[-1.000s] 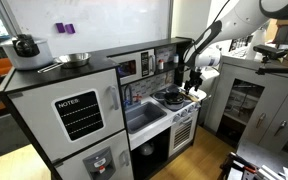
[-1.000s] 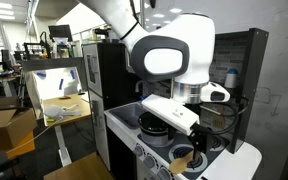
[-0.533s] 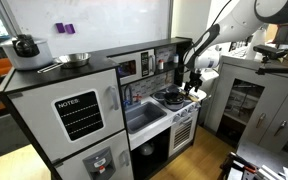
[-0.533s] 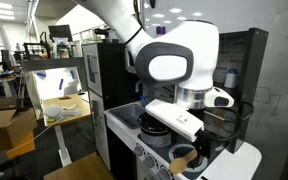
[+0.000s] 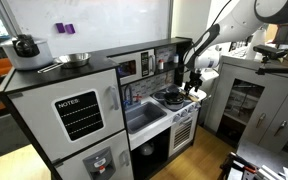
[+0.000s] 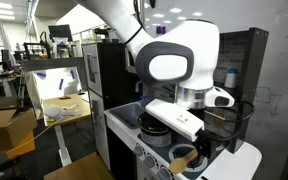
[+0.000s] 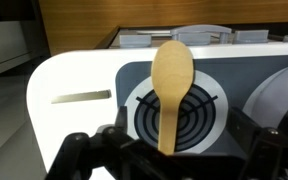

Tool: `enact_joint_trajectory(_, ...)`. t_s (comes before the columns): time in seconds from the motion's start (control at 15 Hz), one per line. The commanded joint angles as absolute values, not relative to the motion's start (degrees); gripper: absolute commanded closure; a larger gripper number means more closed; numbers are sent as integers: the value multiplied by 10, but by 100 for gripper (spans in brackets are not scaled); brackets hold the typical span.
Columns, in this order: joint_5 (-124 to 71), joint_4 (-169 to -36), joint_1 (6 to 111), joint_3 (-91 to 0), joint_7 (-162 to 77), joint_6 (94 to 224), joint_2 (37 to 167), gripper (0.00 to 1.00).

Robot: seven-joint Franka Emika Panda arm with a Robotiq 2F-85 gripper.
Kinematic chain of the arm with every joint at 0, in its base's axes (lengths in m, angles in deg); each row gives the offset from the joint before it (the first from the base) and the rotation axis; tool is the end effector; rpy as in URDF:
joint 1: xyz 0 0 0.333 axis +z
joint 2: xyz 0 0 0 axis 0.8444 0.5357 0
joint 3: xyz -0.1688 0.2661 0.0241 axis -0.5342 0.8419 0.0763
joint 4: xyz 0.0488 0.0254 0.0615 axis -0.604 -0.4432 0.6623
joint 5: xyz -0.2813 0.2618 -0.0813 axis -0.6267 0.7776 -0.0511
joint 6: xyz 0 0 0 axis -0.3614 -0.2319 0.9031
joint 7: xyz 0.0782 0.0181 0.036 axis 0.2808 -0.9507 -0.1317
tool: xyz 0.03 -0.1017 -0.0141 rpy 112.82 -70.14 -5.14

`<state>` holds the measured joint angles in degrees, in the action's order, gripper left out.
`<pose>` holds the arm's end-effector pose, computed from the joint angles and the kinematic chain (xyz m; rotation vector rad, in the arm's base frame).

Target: Put the wooden spoon in the sink

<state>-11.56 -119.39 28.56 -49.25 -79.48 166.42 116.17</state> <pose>0.5090 -0.3750 0.2193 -3.0918 0.3340 -0.0988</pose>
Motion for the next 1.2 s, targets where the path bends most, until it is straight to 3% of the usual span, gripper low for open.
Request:
enact_joint_trajectory(0.0,-120,-1189,281,-489,-789,1663,1163,0)
enact_joint_trajectory(1.13,-120,-1141,280,-475,-788,1657,1210,0)
